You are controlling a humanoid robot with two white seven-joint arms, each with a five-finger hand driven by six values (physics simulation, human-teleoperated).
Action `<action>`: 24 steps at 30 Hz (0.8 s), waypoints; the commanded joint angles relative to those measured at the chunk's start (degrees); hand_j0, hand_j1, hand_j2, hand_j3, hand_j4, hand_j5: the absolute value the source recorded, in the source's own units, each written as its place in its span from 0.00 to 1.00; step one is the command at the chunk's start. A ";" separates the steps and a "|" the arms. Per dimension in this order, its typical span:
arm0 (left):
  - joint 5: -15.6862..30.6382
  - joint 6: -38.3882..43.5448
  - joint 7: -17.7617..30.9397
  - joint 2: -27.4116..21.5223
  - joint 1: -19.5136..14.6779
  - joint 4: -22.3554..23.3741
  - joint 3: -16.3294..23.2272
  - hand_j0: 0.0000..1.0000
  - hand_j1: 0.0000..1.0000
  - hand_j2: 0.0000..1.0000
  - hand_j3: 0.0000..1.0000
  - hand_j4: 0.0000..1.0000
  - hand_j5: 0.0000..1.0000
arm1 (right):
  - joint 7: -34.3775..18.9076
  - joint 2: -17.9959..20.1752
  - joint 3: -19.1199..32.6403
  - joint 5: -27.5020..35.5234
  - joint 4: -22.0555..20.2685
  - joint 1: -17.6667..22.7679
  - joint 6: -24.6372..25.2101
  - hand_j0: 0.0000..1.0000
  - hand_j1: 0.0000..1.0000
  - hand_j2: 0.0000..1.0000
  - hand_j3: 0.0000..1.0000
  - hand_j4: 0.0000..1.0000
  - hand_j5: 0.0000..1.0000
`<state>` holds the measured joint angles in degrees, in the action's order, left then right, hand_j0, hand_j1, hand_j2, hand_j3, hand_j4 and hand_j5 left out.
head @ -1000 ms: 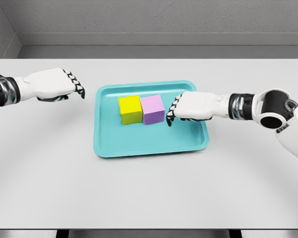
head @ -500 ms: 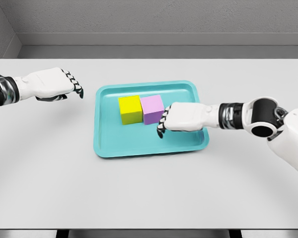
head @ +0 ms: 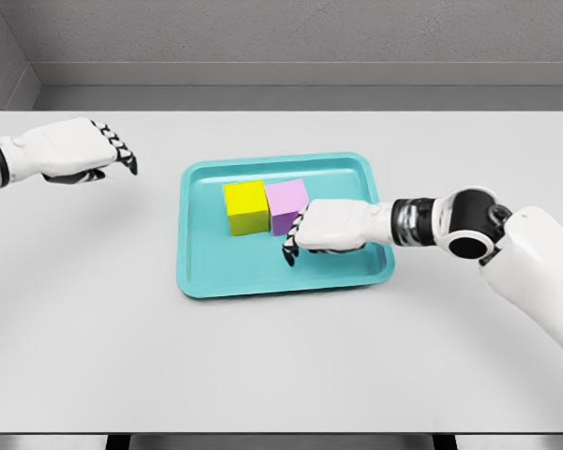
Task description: Push two cubes
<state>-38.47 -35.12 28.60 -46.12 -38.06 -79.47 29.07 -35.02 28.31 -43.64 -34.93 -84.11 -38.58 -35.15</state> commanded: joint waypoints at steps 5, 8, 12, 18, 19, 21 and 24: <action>2.43 0.12 -0.30 -1.95 -0.26 1.86 -0.42 0.99 0.99 0.99 0.99 0.99 0.99 | 0.02 -2.20 -0.13 -0.14 2.81 -0.53 0.15 0.54 0.54 0.54 0.54 0.54 0.54; 2.61 0.12 -0.30 -1.95 -0.18 1.86 -0.50 1.00 1.00 1.00 1.00 1.00 1.00 | 0.02 -2.38 -0.57 -0.14 2.72 -0.53 0.15 0.54 0.54 0.54 0.54 0.54 0.54; 3.22 0.12 -0.30 -2.04 0.09 1.95 -0.50 1.00 1.00 1.00 1.00 1.00 1.00 | 0.02 -2.64 -0.92 -0.14 2.46 -0.62 0.15 0.54 0.54 0.54 0.54 0.54 0.54; 3.22 0.12 -0.30 -2.04 0.26 3.18 -0.50 1.00 1.00 1.00 1.00 1.00 1.00 | 0.02 -3.35 -1.01 -0.57 2.46 -0.97 0.15 0.54 0.54 0.54 0.54 0.54 0.54; 3.22 0.12 -0.30 -2.04 0.35 3.18 -0.50 1.00 1.00 1.00 1.00 1.00 1.00 | 0.02 -3.35 -1.01 -0.57 2.55 -0.97 0.15 0.54 0.54 0.54 0.54 0.54 0.54; 3.22 0.12 -0.30 -2.04 0.26 3.18 -0.50 1.00 1.00 1.00 1.00 1.00 1.00 | 0.02 -3.35 -1.01 -0.57 2.55 -1.14 0.15 0.54 0.54 0.54 0.54 0.54 0.54; 3.22 0.12 -0.30 -2.13 0.35 3.27 -0.50 1.00 1.00 1.00 1.00 1.00 1.00 | 0.02 -4.05 -1.01 -0.66 2.72 -1.14 0.15 0.54 0.54 0.54 0.54 0.54 0.54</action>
<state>-35.50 -35.12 28.34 -48.13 -37.71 -76.29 28.60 -35.02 24.56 -44.68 -35.82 -81.50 -39.73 -35.15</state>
